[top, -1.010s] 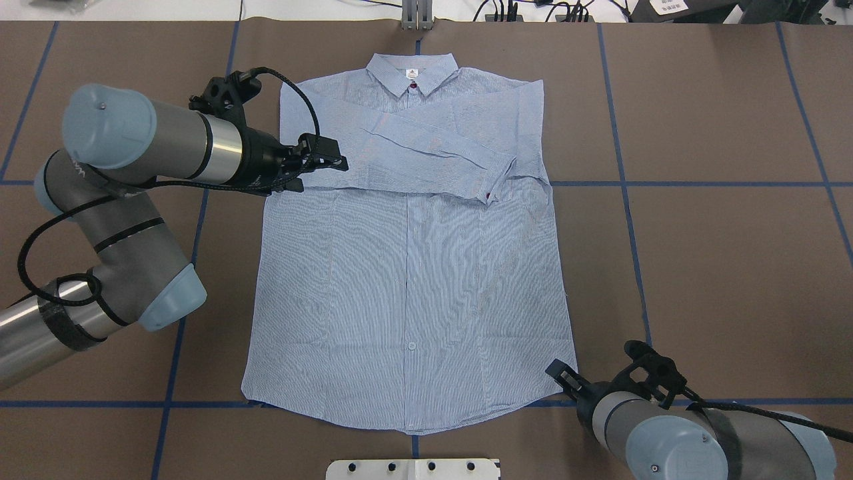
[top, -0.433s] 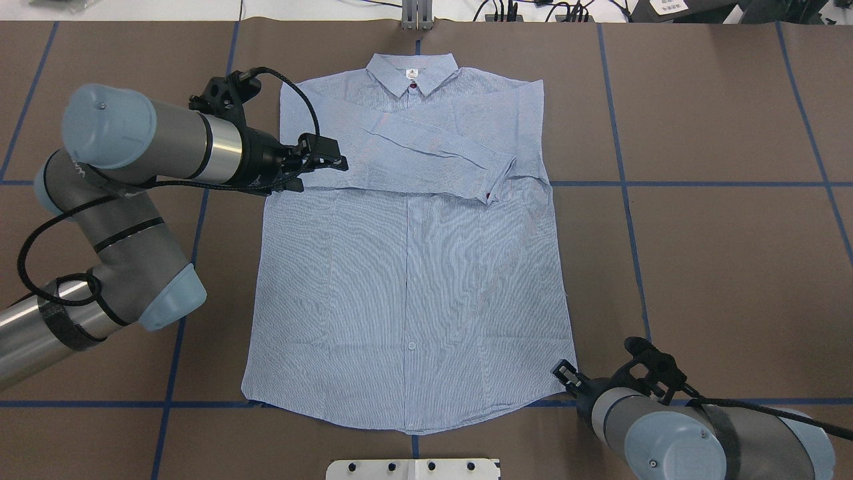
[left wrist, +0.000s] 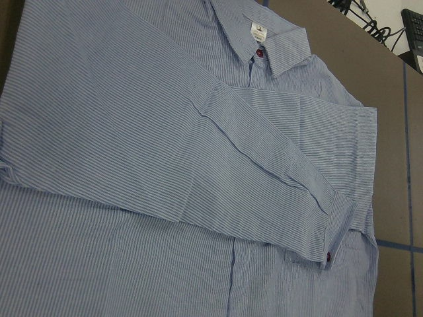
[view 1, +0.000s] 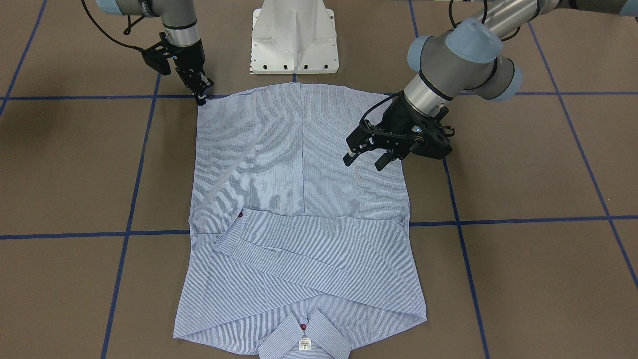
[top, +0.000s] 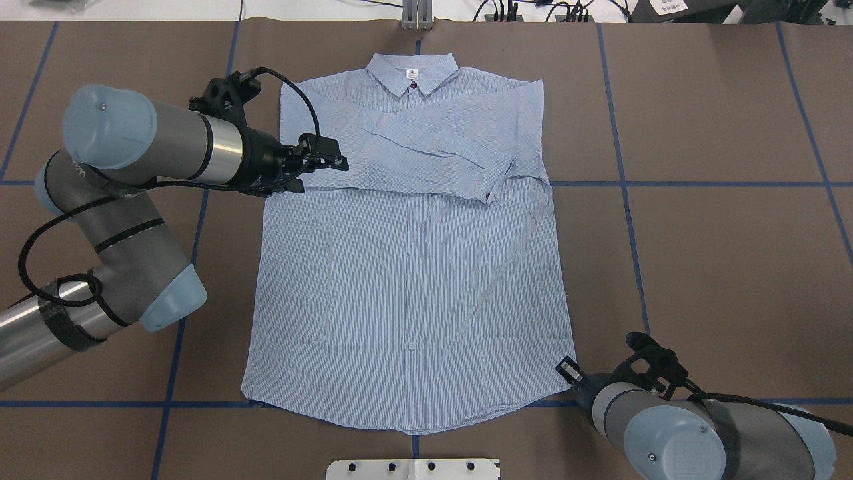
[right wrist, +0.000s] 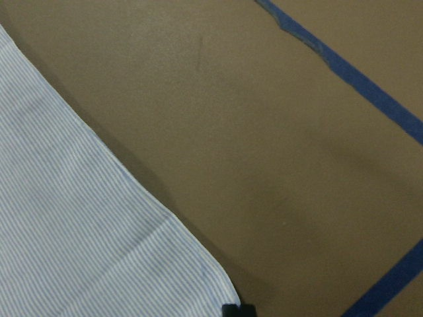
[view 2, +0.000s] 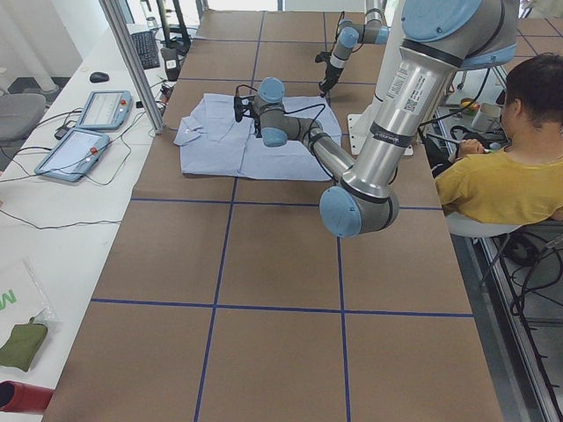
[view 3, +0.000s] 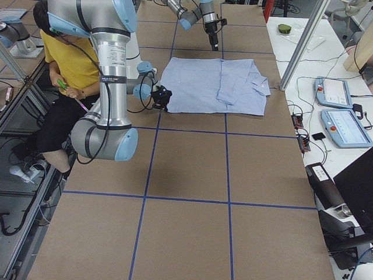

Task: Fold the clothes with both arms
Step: 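Move the left gripper to the hem corner nearest the robot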

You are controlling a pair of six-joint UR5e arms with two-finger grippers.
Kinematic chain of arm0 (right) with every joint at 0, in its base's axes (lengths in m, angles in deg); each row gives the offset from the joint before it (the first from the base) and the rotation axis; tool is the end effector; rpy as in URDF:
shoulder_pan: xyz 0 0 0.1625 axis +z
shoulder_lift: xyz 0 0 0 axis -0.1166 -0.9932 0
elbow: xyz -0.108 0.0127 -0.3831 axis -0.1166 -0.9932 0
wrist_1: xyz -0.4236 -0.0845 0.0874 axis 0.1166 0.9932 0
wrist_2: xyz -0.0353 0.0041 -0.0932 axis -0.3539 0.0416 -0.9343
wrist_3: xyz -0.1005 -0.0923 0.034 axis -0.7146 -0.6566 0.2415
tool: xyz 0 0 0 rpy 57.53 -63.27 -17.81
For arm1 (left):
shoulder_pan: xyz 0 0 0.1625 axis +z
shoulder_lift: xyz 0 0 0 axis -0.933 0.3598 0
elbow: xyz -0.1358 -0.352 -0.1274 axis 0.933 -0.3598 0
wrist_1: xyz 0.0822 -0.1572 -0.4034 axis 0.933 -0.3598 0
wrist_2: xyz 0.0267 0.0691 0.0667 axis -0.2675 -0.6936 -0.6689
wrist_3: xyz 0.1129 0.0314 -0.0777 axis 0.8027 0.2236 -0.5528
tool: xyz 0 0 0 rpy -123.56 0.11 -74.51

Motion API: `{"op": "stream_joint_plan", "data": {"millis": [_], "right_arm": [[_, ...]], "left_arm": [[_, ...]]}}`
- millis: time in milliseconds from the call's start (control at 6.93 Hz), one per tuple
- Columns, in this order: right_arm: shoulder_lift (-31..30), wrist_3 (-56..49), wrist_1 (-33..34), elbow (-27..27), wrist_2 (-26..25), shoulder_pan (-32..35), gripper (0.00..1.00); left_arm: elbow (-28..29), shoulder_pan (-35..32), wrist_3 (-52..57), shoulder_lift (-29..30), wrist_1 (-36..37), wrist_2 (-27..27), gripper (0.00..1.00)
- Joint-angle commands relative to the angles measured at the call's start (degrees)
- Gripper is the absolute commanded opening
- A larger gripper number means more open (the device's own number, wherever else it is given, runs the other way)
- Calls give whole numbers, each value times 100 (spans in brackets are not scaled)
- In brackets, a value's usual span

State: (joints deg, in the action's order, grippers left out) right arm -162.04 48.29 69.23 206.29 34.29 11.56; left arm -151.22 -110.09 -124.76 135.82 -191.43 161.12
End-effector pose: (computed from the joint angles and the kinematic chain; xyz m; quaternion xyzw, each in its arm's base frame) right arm -0.5210 -0.2100 0.3652 -0.0154 -0.3876 0.3976 0.8315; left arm 0.4621 -0.5080 0.2199 0.0770 0.6218 -0.1415 0.7664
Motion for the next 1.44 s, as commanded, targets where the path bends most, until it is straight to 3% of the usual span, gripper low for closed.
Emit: {"op": "stream_joint_plan", "data": {"millis": [0,144,289,577,721,1010,1299], "right_arm": [[279,-7,239,36,22,163,0],[342,-7,424,80,31,234,0],[334,-7,434,106,83,261,0],[325,-24,435,98,101,261,0],[325,-25,435,107,110,261,0],[334,-33,435,107,110,287,0],[342,-33,435,124,128,305,0]], "left_arm": [[-87,-13,-110,-17,55,-22,96],[-271,22,-224,-383,73,-39,96],[-812,170,-233,-1118,81,-170,96],[-1519,1238,-529,-2499,108,-1352,96],[-1512,1792,-1002,-2583,178,-1749,96],[-1764,2358,-1629,-2409,1106,-1981,94],[-1881,2744,-2049,-2434,1294,-2131,87]]}}
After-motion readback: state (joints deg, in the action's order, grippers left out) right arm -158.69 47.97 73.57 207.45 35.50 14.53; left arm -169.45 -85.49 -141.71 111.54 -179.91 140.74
